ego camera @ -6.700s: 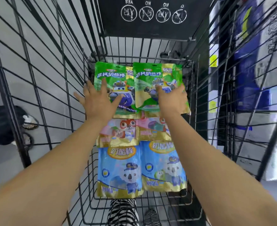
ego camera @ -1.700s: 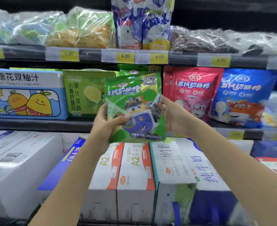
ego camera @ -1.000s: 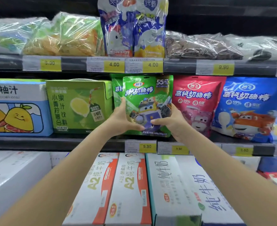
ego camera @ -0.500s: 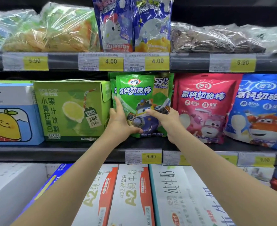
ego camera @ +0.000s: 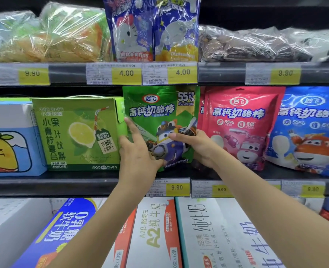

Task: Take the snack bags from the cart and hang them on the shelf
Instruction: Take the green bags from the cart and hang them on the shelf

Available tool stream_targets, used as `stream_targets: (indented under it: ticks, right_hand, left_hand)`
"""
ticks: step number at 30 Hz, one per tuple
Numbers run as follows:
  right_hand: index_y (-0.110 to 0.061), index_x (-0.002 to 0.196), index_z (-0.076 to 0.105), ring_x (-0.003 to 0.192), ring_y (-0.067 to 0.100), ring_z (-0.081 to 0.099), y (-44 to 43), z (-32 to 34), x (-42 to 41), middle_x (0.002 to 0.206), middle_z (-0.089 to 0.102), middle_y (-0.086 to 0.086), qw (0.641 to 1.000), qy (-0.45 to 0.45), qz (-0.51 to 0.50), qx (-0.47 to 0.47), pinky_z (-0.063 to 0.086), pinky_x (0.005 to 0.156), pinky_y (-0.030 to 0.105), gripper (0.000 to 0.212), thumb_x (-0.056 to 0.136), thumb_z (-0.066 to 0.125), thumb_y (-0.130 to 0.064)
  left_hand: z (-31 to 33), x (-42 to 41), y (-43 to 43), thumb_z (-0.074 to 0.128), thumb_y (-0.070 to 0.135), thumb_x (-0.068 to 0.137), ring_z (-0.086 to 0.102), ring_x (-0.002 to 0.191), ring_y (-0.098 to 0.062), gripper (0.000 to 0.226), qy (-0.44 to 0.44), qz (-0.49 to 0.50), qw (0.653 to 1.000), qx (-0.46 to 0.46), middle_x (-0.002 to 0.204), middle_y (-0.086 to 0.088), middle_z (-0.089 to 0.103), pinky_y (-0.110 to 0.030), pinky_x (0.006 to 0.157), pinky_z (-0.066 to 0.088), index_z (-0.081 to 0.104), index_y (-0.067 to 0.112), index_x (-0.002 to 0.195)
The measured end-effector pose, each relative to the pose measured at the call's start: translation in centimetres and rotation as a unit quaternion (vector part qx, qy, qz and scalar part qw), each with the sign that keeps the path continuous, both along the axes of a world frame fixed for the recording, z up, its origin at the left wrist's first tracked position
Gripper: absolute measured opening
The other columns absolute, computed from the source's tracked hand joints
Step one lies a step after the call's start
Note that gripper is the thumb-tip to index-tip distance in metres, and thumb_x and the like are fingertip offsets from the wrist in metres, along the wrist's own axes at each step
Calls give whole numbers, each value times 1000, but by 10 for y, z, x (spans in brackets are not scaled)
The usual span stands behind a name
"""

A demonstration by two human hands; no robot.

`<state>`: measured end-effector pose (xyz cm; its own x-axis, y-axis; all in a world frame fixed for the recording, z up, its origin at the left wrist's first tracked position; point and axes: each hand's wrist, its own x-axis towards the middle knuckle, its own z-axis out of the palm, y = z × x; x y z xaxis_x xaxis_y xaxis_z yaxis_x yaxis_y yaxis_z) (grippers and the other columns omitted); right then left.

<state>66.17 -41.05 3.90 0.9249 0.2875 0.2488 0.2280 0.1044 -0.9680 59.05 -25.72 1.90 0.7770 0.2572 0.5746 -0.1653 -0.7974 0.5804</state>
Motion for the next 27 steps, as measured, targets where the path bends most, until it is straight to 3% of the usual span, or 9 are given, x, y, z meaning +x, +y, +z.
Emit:
stream_targets:
  ticks: [8, 10, 13, 15, 18, 20, 22, 24, 27]
  right_hand:
    - [-16, 89, 70, 99, 26, 68, 7, 6, -8, 96, 75, 6, 996, 21, -72, -42, 48, 101, 44, 34, 62, 88, -28]
    - [-16, 89, 69, 94, 22, 69, 6, 10, -15, 92, 75, 3, 994, 19, -89, -59, 52, 95, 39, 36, 62, 88, -31]
    - [-13, 90, 61, 81, 15, 61, 1, 18, -34, 83, 65, -3, 988, -6, -135, -79, 50, 73, 24, 32, 71, 83, -27]
    - [-13, 99, 57, 85, 16, 57, -10, 20, -50, 90, 61, 0, 973, -41, -202, -105, 48, 76, 28, 38, 74, 80, -30]
    - [-13, 104, 55, 92, 17, 58, -40, 15, -72, 96, 59, 0, 908, -182, -346, -151, 50, 82, 30, 38, 78, 76, -32]
    - [-14, 102, 53, 91, 17, 54, -64, 9, -83, 94, 55, -2, 834, -263, -469, -125, 46, 81, 30, 35, 79, 75, -30]
    - [-11, 108, 51, 96, 19, 50, -87, 4, -85, 101, 55, 2, 785, -269, -553, -76, 44, 87, 36, 44, 77, 75, -31]
    - [-7, 119, 46, 107, 24, 50, -105, 1, -81, 115, 54, 9, 792, -206, -571, -67, 42, 94, 41, 62, 75, 76, -38]
    - [-7, 132, 39, 117, 26, 50, -124, 1, -68, 125, 52, 12, 860, -122, -489, -83, 40, 97, 36, 73, 78, 73, -43]
  left_hand:
    - [-1, 4, 2, 88, 34, 63, 47, 116, -34, 141, -19, 18, 1000, -5, 130, -17, 33, -35, 97, 39, -22, 21, 150]
    - [-1, 2, 1, 88, 34, 64, 47, 116, -36, 140, -18, 23, 1000, -2, 131, -19, 33, -36, 96, 40, -21, 20, 150]
    - [0, -8, -1, 84, 37, 69, 42, 120, -38, 133, 0, 43, 999, -2, 134, -21, 33, -40, 99, 38, -18, 15, 151]
    - [-1, -19, -7, 81, 41, 72, 40, 122, -39, 126, -20, 82, 996, 19, 135, -25, 34, -42, 102, 36, -9, 7, 153]
    - [-5, -38, -29, 74, 37, 79, 43, 119, -41, 98, -152, 127, 977, 74, 133, -26, 42, -46, 100, 36, 18, 2, 151]
    - [-7, -47, -55, 65, 32, 83, 48, 115, -38, 72, -269, 59, 955, 111, 125, -21, 51, -43, 99, 34, 38, 0, 141]
    - [-6, -44, -85, 61, 31, 83, 50, 114, -33, 62, -299, -59, 944, 130, 119, -17, 55, -37, 100, 34, 46, -1, 134]
    - [0, -33, -114, 63, 34, 85, 46, 119, -28, 65, -246, -144, 952, 108, 123, -14, 52, -25, 104, 27, 43, 0, 137]
    - [12, -4, -145, 64, 42, 88, 34, 135, -28, 81, -140, -185, 972, 24, 144, -15, 37, -24, 109, 20, 26, 2, 148]
